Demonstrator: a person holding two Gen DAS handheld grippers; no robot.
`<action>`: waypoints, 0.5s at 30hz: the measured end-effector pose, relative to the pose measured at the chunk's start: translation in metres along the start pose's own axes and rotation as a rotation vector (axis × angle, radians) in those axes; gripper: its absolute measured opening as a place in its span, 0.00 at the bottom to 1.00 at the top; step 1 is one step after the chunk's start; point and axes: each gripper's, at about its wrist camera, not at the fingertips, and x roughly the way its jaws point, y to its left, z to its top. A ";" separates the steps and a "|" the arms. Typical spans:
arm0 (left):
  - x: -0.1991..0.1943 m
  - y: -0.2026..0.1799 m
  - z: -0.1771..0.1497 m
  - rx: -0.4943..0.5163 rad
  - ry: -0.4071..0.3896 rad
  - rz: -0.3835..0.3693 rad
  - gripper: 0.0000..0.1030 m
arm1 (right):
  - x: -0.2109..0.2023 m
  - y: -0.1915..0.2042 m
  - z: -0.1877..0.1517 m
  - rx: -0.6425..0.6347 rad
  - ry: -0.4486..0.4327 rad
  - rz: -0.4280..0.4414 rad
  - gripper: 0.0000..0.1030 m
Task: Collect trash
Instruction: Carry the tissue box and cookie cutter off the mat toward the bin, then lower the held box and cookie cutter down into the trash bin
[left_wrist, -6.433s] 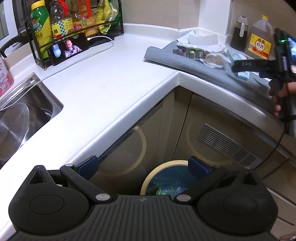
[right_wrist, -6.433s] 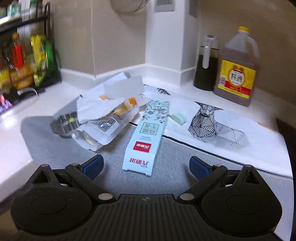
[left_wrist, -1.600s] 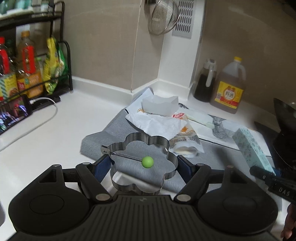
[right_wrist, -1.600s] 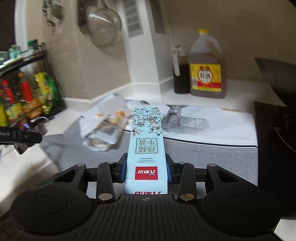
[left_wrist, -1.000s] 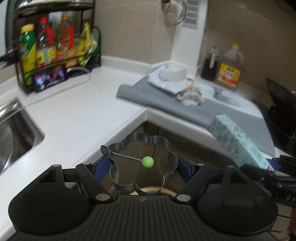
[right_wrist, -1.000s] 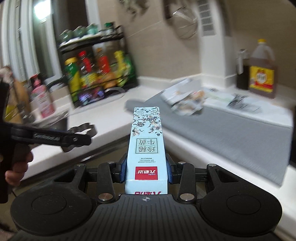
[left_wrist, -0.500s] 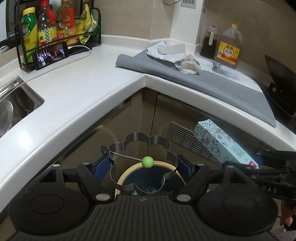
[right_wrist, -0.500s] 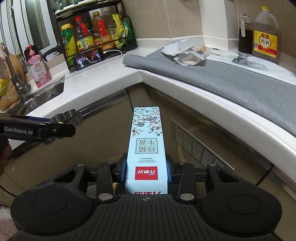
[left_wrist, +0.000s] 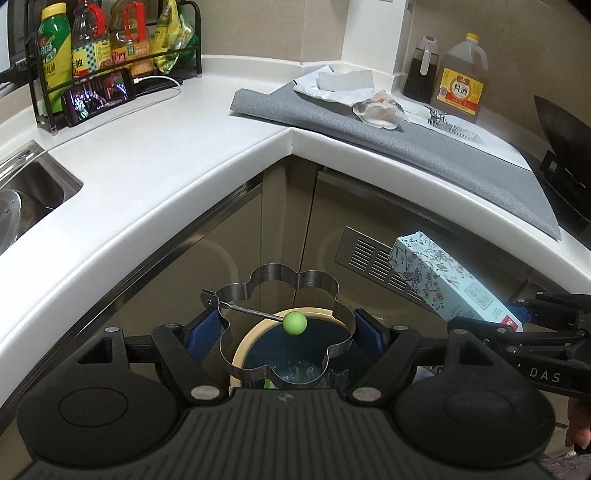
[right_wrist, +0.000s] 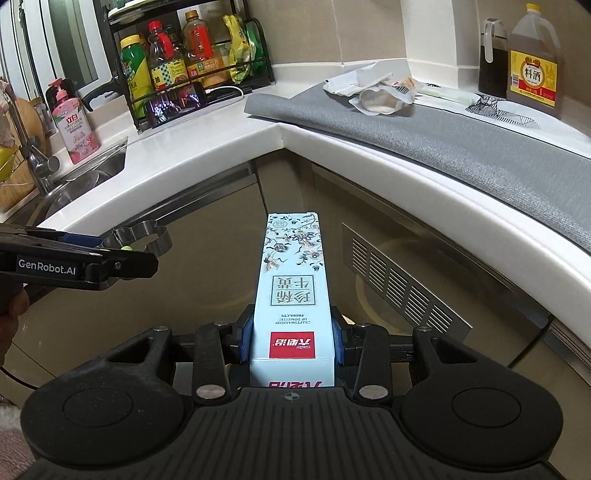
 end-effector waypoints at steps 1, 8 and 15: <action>0.001 0.000 0.000 -0.001 0.002 -0.001 0.79 | 0.001 -0.001 0.000 0.001 0.002 0.000 0.40; 0.013 0.000 -0.002 -0.007 0.035 -0.001 0.79 | 0.009 -0.005 -0.002 0.006 0.026 -0.005 0.40; 0.043 0.005 -0.011 -0.029 0.103 0.003 0.79 | 0.028 -0.010 -0.006 -0.001 0.072 -0.016 0.40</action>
